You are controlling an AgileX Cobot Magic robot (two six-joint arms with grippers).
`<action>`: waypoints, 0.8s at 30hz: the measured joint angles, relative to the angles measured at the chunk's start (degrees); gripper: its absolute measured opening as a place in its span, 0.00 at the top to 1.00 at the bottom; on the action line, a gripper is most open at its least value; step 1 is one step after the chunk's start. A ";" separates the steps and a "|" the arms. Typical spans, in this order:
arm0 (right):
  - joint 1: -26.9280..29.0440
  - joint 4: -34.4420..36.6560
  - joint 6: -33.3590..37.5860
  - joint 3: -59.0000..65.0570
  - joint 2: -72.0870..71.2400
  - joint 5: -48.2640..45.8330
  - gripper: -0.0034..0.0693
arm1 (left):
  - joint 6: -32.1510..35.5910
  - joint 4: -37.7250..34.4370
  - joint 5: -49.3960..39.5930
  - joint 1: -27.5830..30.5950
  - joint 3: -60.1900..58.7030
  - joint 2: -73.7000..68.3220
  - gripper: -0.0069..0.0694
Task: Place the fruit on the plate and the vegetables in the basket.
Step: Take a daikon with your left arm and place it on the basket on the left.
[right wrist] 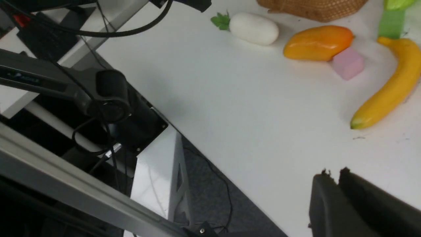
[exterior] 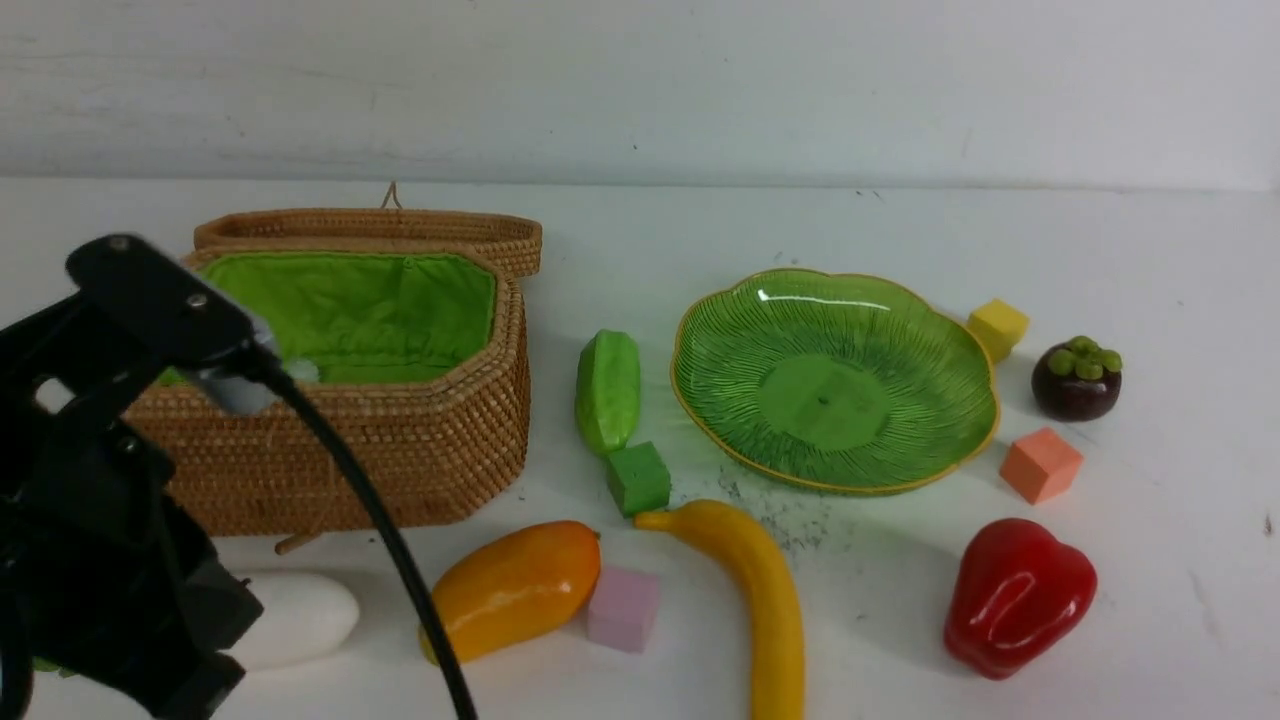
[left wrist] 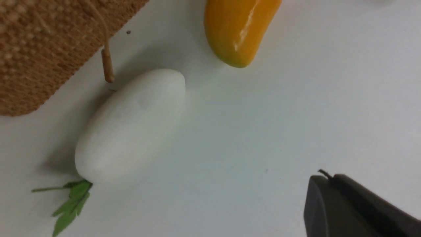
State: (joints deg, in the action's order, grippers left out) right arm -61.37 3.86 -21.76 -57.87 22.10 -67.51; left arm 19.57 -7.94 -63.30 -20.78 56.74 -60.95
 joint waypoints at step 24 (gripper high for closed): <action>0.00 -4.22 3.67 0.00 0.06 -2.42 0.85 | 36.58 0.74 13.05 13.07 -11.58 -7.31 0.70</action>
State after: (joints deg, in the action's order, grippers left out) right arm -61.37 -0.36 -18.09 -57.87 22.16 -69.93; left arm 56.15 -7.20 -50.24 -7.71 45.16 -68.26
